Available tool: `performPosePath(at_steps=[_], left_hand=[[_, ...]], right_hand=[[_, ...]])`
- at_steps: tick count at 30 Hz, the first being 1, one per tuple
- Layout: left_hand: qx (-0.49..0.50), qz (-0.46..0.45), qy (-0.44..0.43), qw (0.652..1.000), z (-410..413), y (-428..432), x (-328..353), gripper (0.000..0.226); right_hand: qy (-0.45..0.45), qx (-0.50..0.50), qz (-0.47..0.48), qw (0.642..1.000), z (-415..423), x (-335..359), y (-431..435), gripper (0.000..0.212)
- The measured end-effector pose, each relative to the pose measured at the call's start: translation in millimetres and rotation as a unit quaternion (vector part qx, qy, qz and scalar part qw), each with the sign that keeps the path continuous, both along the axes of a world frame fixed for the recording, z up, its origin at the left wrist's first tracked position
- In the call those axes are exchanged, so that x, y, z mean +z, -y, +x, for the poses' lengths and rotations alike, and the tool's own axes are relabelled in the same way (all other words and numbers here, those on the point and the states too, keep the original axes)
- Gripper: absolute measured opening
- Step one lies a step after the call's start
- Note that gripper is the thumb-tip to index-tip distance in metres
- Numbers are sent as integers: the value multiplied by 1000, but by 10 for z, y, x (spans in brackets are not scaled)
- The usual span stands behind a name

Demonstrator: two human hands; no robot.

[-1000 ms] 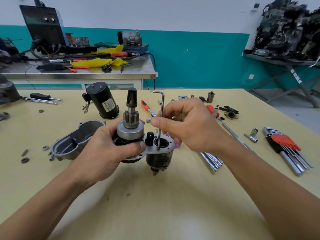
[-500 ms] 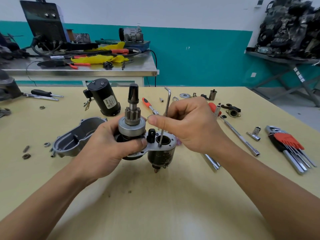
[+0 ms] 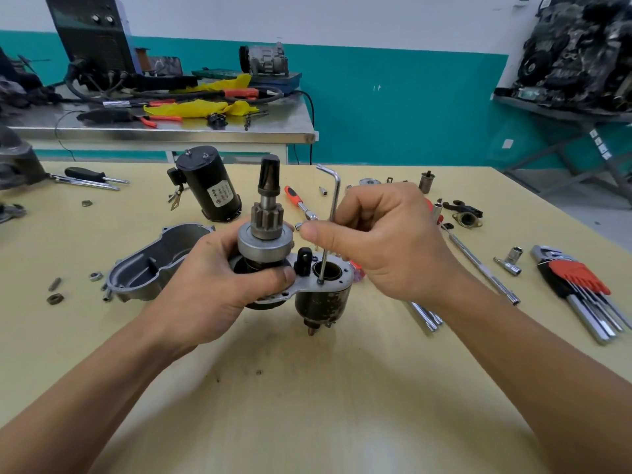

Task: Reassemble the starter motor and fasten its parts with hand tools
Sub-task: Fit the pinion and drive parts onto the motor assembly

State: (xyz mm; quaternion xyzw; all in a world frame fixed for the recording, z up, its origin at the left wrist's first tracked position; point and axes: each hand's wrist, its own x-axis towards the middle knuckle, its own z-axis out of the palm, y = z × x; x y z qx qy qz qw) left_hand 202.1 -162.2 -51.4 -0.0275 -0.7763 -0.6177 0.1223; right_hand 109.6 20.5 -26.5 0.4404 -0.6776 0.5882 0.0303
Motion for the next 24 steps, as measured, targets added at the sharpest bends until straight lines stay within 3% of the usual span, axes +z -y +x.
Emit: performPosePath(at_steps=[6,11,21,24], left_hand=[[-3,3,-5,1000,6,7,-4,35],[-6,-5,-1,1000,-3,19,-8,34],[-2,-7,-1,1000,-4,8,-16,36],[20,12,-10,1000,5,9,-42,40]], right_hand=[[37,8,20,999,1,5,1,8],[22,51,44,998,-33,68,-62,18],[-36,-49,-20,998,79,-34,74,23],[60,-58,-72,994,-31,-10,42,26]])
